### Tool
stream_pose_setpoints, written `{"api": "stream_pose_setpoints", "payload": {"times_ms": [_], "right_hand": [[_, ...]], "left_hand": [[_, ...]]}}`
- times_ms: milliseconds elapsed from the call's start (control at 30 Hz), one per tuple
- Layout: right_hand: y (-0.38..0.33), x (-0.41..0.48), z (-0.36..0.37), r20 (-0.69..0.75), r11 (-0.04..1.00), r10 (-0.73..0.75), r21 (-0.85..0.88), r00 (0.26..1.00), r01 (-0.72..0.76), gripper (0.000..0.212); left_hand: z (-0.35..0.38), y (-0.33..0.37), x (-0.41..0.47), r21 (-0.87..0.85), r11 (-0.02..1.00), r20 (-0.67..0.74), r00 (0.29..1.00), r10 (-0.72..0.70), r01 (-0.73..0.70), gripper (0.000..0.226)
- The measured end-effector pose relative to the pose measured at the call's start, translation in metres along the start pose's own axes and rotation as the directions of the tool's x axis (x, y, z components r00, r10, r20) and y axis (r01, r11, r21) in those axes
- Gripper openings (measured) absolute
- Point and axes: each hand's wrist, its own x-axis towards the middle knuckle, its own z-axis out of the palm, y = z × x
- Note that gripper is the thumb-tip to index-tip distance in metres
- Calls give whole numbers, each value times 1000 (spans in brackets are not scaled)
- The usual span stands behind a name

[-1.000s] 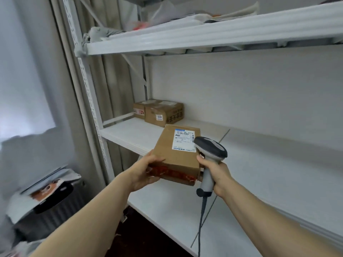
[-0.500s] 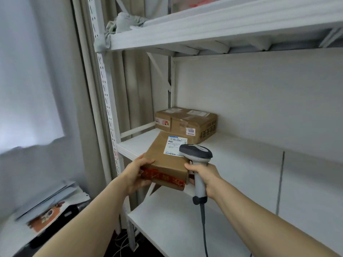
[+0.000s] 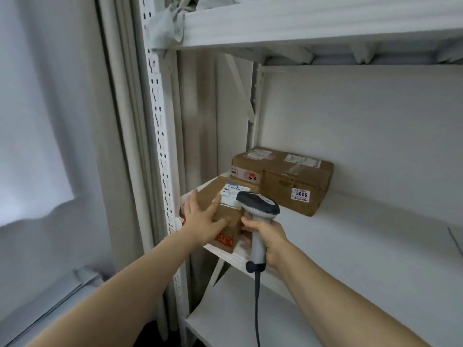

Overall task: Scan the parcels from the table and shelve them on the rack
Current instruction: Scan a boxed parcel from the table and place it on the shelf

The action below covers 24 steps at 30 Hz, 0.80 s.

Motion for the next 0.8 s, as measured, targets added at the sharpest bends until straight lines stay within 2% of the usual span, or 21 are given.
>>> {"api": "stream_pose_setpoints", "payload": {"times_ms": [67,167,300,567,800], "right_hand": [[-2,10,4,-27,1000,-10,-2,1000,10,35],[-4,19,2,-72,1000,-12,-5,997,12,31],[-4,24,-7,-106,1000,-12,-24,994,10,21],[-4,28,-31,-181,1000,-17,2,983,18,7],[-2,16,-44,-207,998,-13,60,978,26,13]], "left_hand": [[5,1,9,141,987,122,991,62,-79,85],[6,3,23,304,944,119,989,93,-125,96],[1,12,43,387,914,22,992,126,-125,67],[16,24,73,414,905,-12,994,108,-93,62],[19,25,91,390,913,0,992,125,-115,71]]}}
